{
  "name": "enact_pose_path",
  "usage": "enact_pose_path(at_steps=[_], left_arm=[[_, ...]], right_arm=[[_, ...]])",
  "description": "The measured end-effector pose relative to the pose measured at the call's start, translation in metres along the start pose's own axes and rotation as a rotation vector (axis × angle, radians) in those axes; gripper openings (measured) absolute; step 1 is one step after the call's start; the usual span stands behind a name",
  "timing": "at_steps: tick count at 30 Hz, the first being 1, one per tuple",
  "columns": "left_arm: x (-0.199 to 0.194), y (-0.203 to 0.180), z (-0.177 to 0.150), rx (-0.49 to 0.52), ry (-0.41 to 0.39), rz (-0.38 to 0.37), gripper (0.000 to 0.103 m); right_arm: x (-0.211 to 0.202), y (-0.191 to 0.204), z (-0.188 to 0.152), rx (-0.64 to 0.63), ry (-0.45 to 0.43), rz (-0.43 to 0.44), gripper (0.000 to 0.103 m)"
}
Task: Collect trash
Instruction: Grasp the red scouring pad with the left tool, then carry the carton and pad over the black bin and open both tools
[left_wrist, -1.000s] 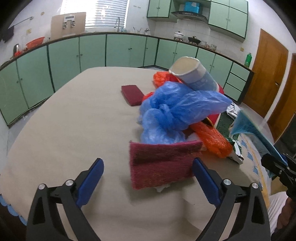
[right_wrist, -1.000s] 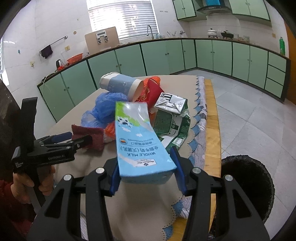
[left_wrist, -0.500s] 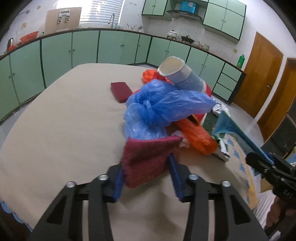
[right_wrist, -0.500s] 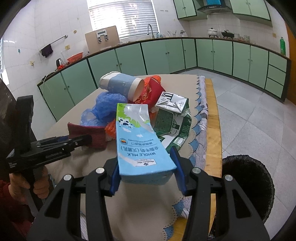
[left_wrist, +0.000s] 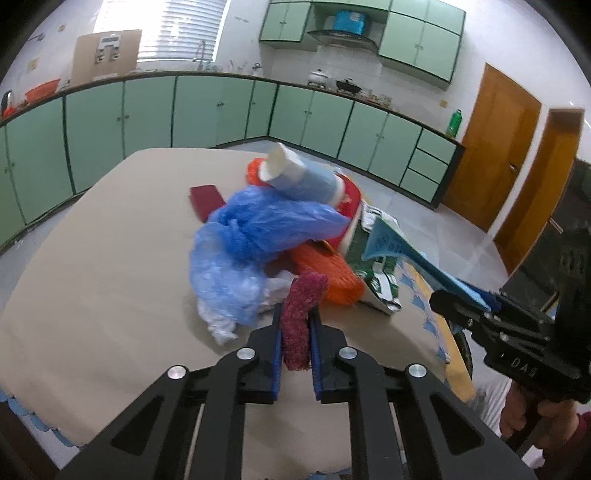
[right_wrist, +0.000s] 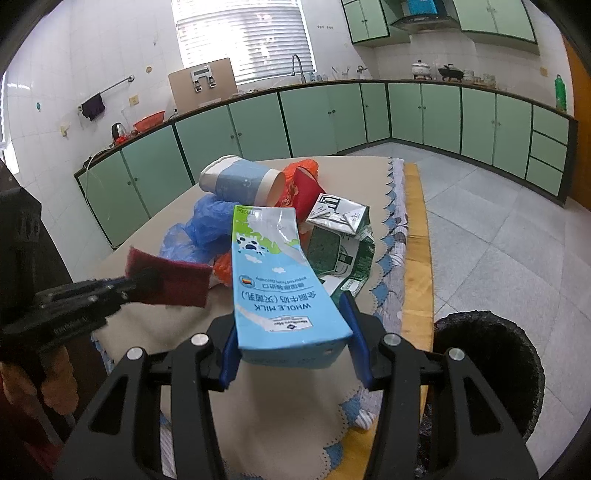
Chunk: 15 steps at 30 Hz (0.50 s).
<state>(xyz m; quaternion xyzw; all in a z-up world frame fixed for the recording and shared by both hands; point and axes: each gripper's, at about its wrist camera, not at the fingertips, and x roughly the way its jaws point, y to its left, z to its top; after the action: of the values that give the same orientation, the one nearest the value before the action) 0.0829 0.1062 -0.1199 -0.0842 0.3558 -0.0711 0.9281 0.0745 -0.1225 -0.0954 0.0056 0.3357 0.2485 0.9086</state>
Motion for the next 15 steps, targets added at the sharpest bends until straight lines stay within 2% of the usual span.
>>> enact_pose_path(at_steps=[3, 8, 15], left_arm=[[-0.001, -0.006, 0.000, -0.008, 0.002, -0.021, 0.013], [-0.010, -0.030, 0.010, 0.053, -0.032, -0.047, 0.013], [0.003, -0.075, 0.026, 0.122, -0.044, -0.128, 0.013]], right_arm=[[-0.009, -0.003, 0.000, 0.003, -0.012, -0.011, 0.047], [-0.030, -0.017, 0.002, 0.042, -0.044, -0.051, 0.047], [-0.063, -0.054, -0.002, 0.122, -0.091, -0.163, 0.047]])
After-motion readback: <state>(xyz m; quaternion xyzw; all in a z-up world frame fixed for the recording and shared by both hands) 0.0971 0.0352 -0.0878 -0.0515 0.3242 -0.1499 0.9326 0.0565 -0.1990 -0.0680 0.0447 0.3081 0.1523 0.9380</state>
